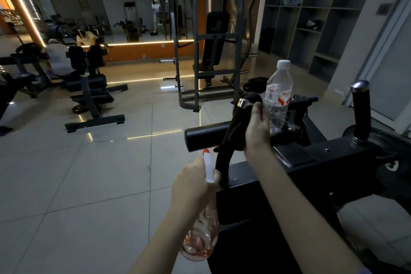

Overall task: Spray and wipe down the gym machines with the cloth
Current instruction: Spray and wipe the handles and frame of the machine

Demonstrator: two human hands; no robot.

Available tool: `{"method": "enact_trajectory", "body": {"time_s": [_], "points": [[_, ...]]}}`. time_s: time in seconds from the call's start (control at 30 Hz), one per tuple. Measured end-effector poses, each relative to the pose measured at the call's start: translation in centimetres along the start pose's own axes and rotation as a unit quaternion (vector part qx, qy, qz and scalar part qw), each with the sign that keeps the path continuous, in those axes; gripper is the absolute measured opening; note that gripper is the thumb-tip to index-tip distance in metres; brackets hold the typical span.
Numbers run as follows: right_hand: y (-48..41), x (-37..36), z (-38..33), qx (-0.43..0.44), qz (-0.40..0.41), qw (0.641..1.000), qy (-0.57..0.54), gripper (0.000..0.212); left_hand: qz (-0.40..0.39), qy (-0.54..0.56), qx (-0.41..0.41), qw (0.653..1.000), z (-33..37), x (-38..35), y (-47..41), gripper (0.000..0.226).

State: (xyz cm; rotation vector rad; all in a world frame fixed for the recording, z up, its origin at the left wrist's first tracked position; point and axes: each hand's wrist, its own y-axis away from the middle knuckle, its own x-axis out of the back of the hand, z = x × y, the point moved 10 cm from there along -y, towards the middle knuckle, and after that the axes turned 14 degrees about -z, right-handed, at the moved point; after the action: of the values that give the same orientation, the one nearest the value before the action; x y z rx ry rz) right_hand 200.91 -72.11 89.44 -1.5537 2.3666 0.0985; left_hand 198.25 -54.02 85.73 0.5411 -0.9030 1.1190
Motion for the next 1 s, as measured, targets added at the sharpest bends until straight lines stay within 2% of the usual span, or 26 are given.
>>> {"method": "enact_trajectory", "body": {"time_s": [0.1, 0.27, 0.4, 0.47, 0.57, 0.73, 0.9, 1.0], "points": [[2.1, -0.6, 1.4, 0.034, 0.021, 0.998, 0.045, 0.040, 0.005, -0.012, 0.006, 1.000, -0.7, 0.0, -0.2, 0.014], [4.9, -0.2, 5.1, 0.059, -0.019, 0.988, 0.143, 0.039, 0.008, 0.029, 0.045, 0.999, -3.0, 0.0, -0.6, 0.024], [2.5, -0.4, 2.3, 0.075, -0.040, 0.992, 0.091, 0.042, 0.004, 0.039, 0.041, 0.998, -3.3, 0.0, -0.8, 0.026], [2.6, -0.9, 3.0, 0.060, -0.041, 0.995, 0.067, 0.042, 0.006, 0.042, 0.041, 0.998, -3.5, 0.2, -0.6, 0.026], [5.2, -0.7, 5.8, 0.054, -0.032, 0.992, 0.112, 0.040, 0.000, 0.043, 0.042, 0.998, -3.8, 0.2, -0.5, 0.024], [6.0, 0.1, 6.5, 0.049, -0.116, 0.965, 0.229, 0.033, -0.001, 0.041, 0.033, 0.999, -4.5, -0.1, -0.9, 0.027], [5.8, -0.8, 6.9, 0.019, -0.103, 0.976, 0.193, 0.039, -0.005, 0.051, 0.029, 0.998, -5.8, -0.5, -1.2, 0.024], [6.9, -1.0, 7.6, 0.036, -0.112, 0.959, 0.257, 0.038, -0.004, 0.055, 0.016, 0.998, -5.8, -0.5, -1.0, 0.021]]}}
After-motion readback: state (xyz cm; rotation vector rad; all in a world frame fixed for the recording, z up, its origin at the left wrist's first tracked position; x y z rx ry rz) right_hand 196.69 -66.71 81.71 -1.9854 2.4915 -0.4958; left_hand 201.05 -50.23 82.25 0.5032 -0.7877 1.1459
